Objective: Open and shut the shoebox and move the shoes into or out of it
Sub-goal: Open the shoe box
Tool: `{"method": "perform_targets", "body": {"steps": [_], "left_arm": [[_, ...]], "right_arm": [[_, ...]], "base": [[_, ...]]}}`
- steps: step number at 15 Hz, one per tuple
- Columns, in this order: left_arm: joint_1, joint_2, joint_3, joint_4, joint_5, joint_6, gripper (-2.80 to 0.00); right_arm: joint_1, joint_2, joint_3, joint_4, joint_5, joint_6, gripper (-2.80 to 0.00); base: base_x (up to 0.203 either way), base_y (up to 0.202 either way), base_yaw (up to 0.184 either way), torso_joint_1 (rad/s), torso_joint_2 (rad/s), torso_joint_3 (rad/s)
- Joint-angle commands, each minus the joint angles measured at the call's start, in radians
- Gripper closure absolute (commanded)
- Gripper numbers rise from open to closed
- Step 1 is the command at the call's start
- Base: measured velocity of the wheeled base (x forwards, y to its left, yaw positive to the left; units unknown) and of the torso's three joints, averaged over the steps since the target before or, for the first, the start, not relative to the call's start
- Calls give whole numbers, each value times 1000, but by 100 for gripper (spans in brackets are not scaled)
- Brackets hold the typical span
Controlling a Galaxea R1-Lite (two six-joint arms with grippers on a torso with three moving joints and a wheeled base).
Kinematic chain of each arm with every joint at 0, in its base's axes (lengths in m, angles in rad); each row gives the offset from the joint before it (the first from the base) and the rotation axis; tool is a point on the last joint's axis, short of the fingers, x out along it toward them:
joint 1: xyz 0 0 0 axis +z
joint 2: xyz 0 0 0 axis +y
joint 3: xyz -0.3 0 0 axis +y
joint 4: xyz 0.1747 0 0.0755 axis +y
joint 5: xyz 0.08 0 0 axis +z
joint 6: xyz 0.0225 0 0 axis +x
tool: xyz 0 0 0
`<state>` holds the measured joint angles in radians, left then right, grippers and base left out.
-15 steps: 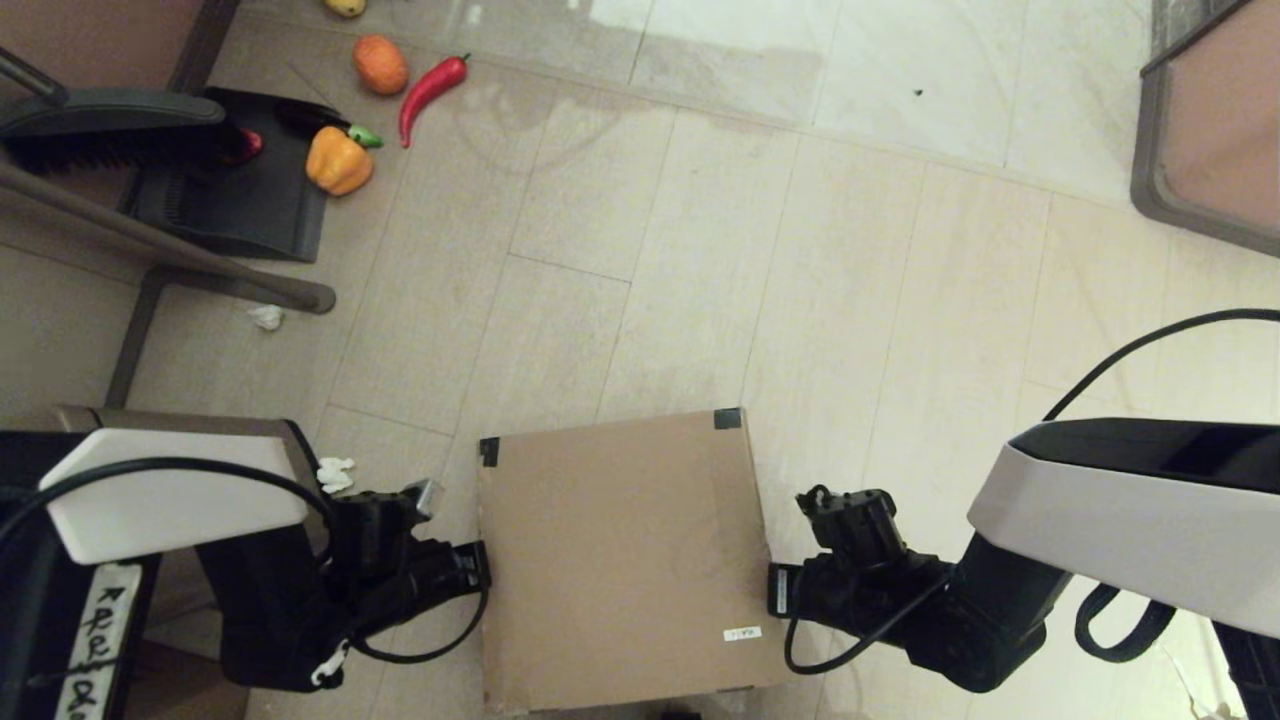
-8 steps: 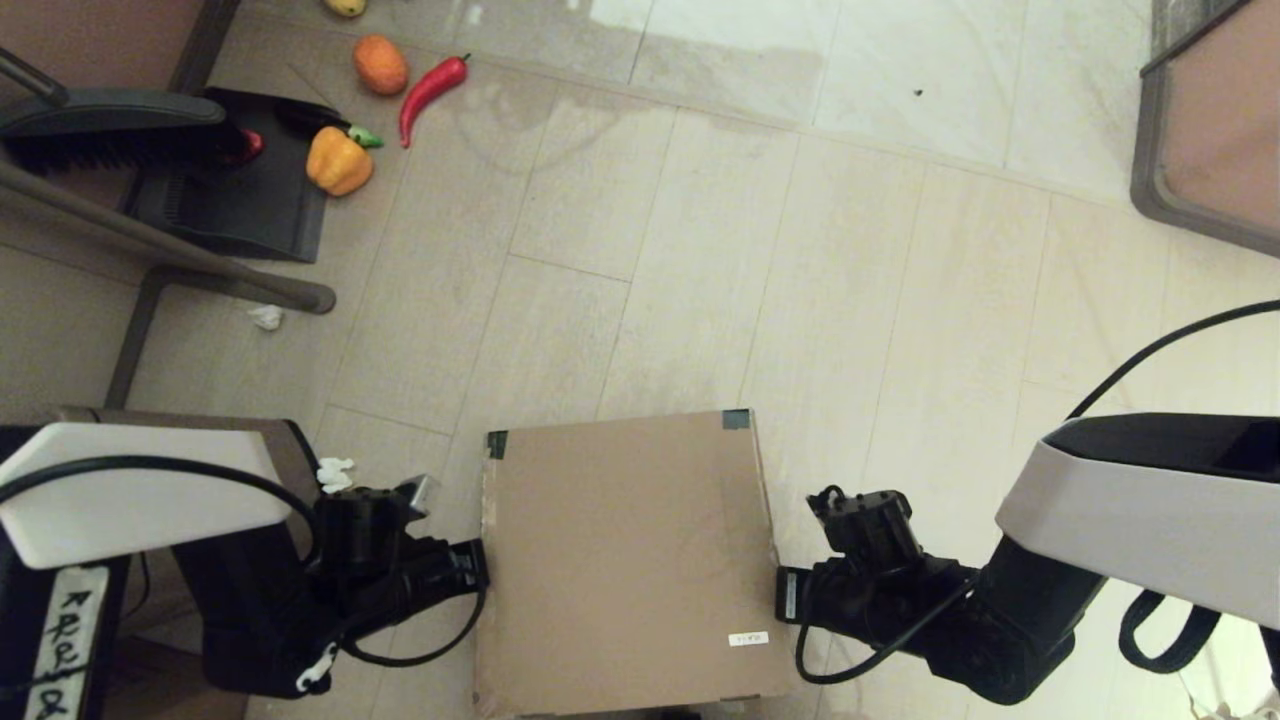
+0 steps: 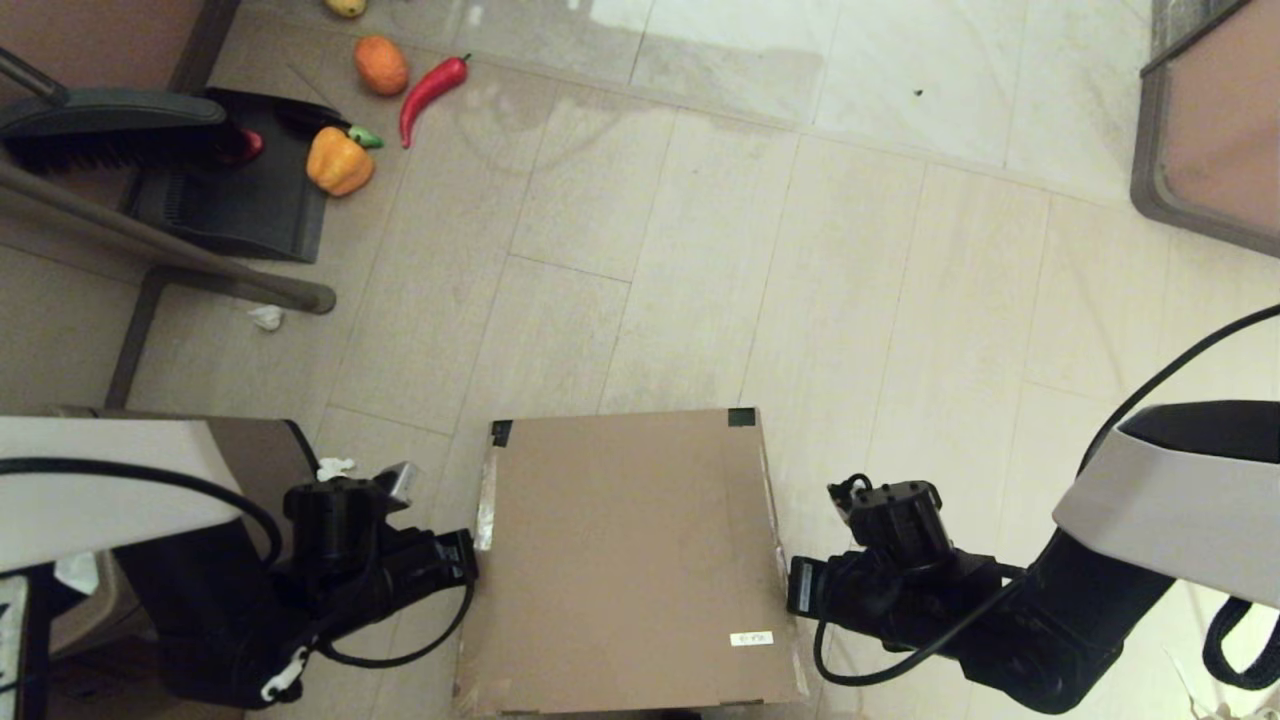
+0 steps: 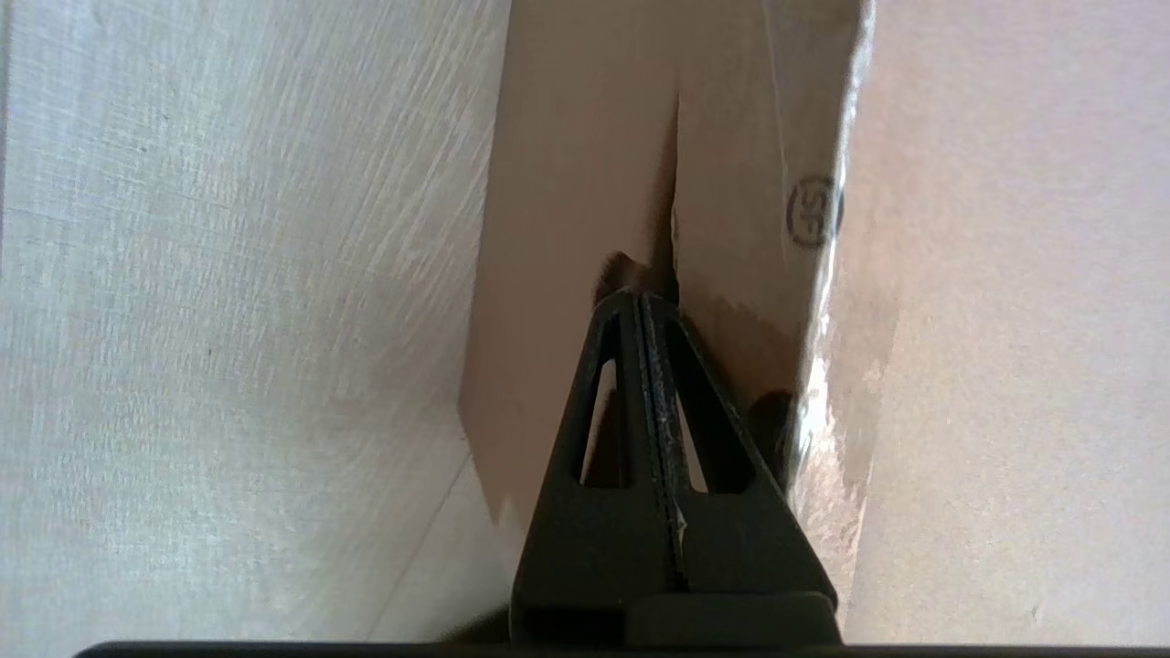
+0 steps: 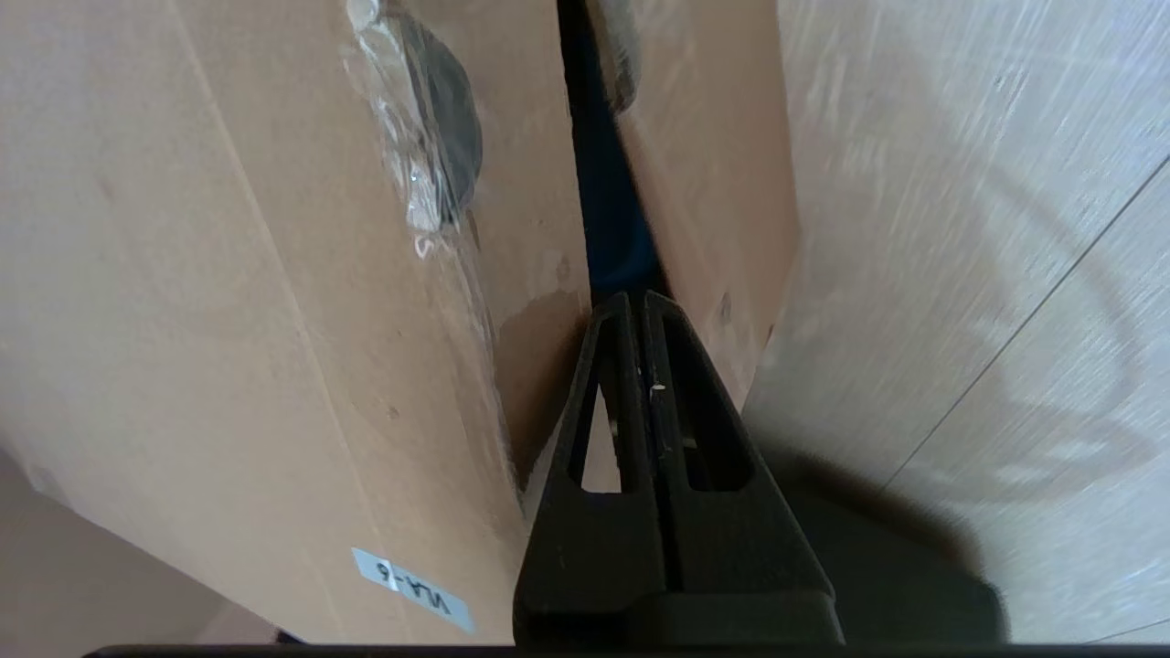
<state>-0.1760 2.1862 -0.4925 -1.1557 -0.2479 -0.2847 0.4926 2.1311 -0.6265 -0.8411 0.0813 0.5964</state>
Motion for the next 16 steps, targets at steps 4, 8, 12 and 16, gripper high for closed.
{"method": "perform_targets", "body": {"steps": [4, 8, 12, 16], "left_arm": [[-4, -72, 42, -7, 2, -13, 0], [-9, -98, 43, -4, 2, -13, 0], [-11, -109, 48, -2, 4, -13, 0], [-19, -121, 43, -2, 22, -17, 0]], "right_arm": [[9, -32, 45, -4, 38, 14, 0], [17, -63, 68, 20, 74, 21, 0], [22, -135, 89, 110, 129, 42, 0], [59, -156, 88, 120, 138, 105, 0]], "base": [[0, 0, 0, 0, 0, 0], [0, 0, 0, 0, 0, 0], [0, 0, 0, 0, 0, 0], [0, 0, 0, 0, 0, 0]]}}
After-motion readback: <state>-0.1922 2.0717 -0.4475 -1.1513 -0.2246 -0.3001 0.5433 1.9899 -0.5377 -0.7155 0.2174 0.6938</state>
